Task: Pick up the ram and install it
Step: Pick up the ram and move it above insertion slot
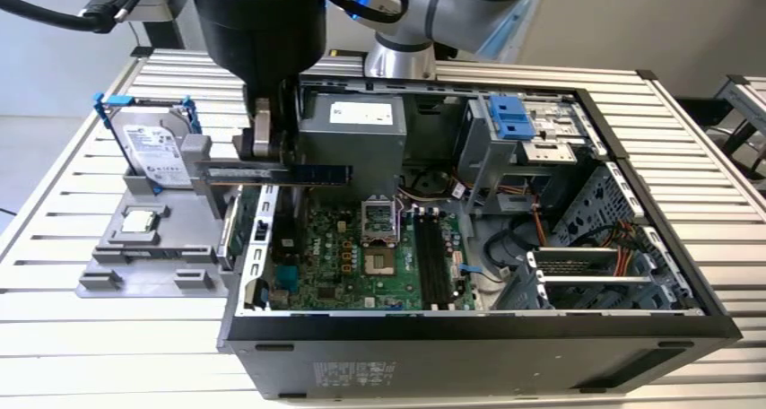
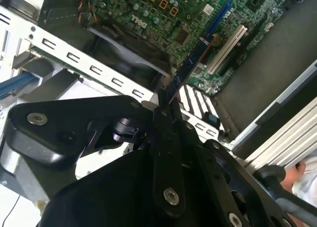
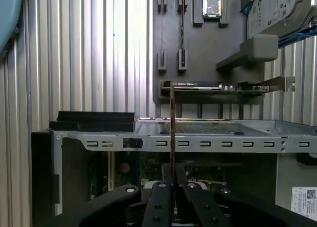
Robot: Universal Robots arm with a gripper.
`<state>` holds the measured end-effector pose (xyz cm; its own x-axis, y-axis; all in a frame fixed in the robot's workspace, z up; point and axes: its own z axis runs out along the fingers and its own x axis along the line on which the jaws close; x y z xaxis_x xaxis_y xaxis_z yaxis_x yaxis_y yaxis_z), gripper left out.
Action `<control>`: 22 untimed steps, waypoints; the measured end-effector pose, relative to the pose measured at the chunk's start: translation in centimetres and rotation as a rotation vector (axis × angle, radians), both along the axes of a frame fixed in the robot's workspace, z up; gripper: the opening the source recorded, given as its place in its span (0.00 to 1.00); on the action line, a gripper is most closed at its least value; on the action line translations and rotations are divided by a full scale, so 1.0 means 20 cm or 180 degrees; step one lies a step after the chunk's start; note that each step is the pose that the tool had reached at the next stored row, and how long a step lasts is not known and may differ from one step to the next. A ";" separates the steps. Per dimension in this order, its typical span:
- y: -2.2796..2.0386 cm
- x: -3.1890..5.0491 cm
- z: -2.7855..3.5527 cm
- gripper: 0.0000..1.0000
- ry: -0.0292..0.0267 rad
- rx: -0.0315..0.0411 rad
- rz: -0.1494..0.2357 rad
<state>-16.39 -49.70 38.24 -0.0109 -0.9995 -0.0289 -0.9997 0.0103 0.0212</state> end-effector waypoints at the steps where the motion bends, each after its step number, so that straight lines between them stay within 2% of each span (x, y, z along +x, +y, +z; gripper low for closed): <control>1: 0.000 0.008 0.000 0.00 0.0000 0.0000 0.0000; 22: 0.000 0.178 0.000 0.00 0.0006 0.0000 0.0000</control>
